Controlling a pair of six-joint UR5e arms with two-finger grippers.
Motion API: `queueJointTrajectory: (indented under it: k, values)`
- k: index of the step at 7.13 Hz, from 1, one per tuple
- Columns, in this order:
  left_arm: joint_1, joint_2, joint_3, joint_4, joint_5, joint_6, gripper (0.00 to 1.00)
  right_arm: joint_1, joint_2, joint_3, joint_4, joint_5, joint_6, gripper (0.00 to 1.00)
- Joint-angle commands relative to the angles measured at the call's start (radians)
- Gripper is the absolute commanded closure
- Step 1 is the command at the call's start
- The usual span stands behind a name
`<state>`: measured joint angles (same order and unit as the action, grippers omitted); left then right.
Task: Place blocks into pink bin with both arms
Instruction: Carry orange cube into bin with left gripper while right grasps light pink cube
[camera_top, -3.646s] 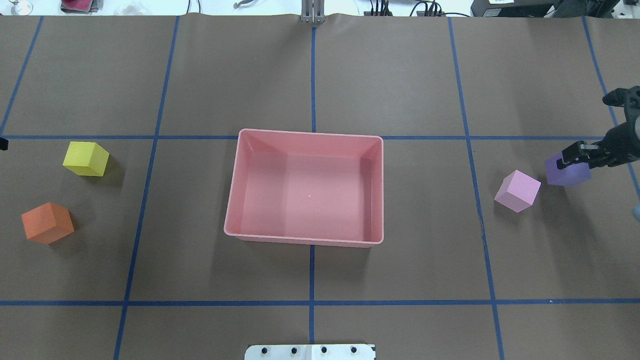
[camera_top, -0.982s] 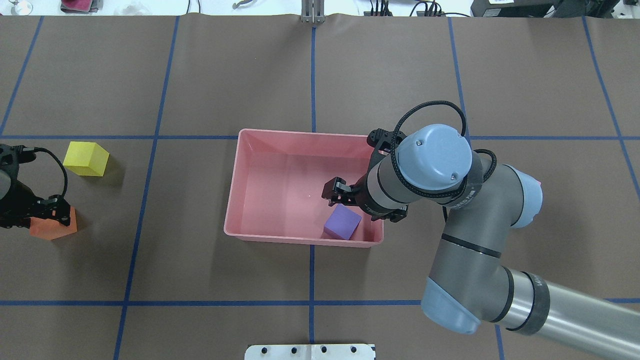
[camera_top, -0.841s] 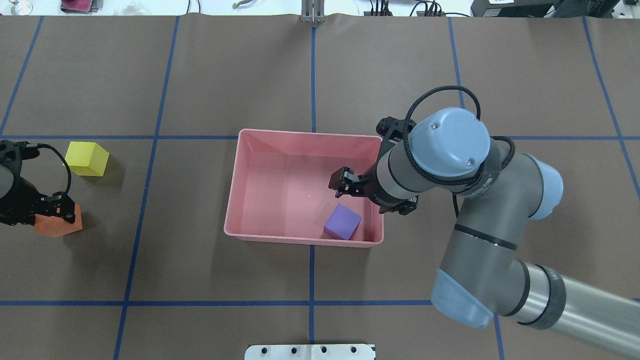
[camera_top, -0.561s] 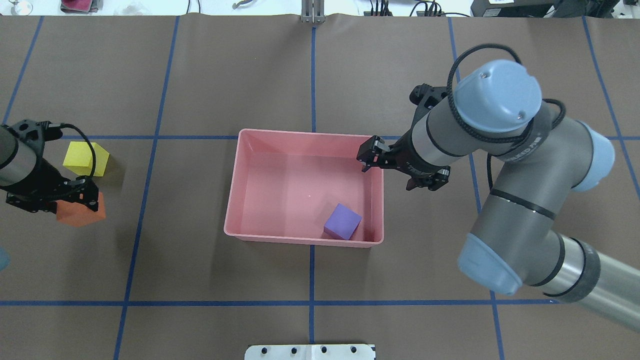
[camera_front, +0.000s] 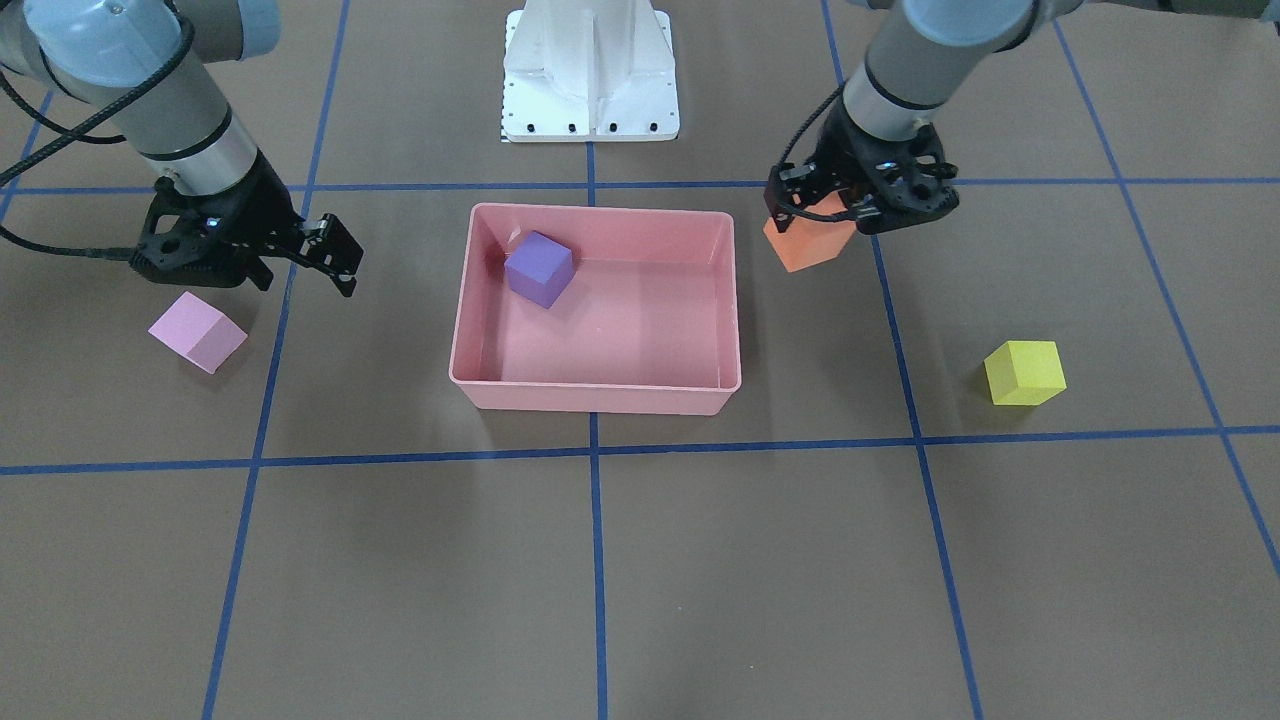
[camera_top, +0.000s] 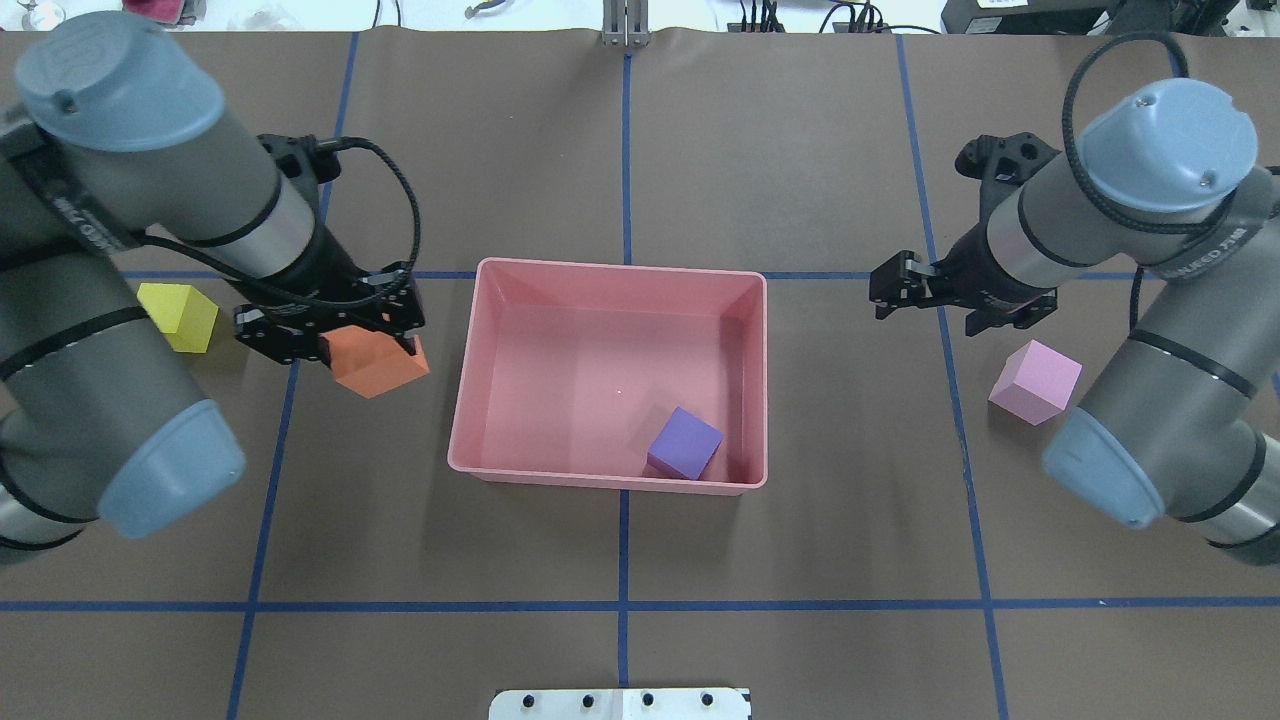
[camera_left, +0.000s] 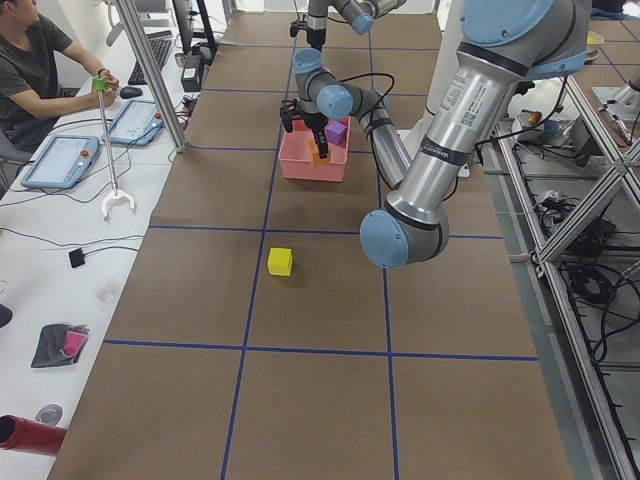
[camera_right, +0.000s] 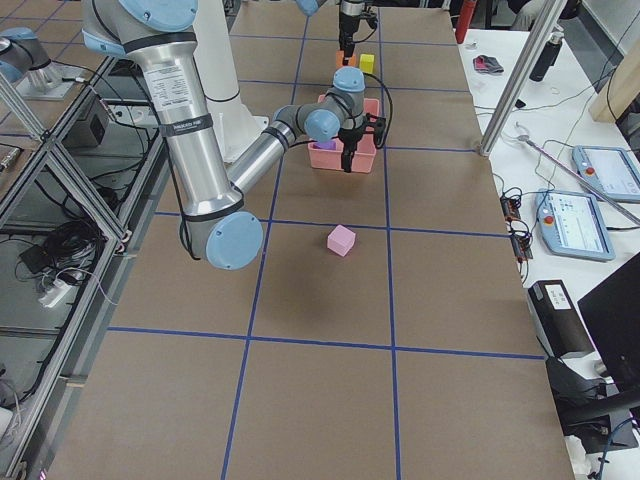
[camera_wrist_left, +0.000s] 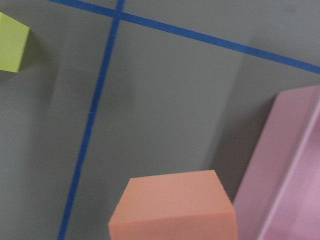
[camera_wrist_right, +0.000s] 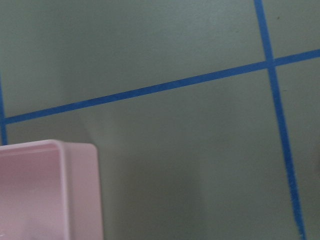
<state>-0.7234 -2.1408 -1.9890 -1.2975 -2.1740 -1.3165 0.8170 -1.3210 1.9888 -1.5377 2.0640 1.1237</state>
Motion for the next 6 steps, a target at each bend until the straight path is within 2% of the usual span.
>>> queueJointTrajectory:
  k: [1,3,5,6]
  values:
    - [0.123,-0.195,0.143,0.006,0.161,-0.073,1.0,0.054,-0.111,0.001,0.002,-0.001,-0.1,0.0]
    - [0.182,-0.241,0.223,-0.003,0.253,-0.073,1.0,0.06,-0.176,-0.001,0.001,-0.007,-0.084,0.0]
    - [0.197,-0.319,0.356,-0.026,0.266,-0.073,1.0,0.059,-0.199,-0.012,0.001,-0.007,0.046,0.0]
    - [0.215,-0.323,0.375,-0.029,0.316,-0.069,1.0,0.057,-0.201,-0.021,0.002,-0.007,0.107,0.0]
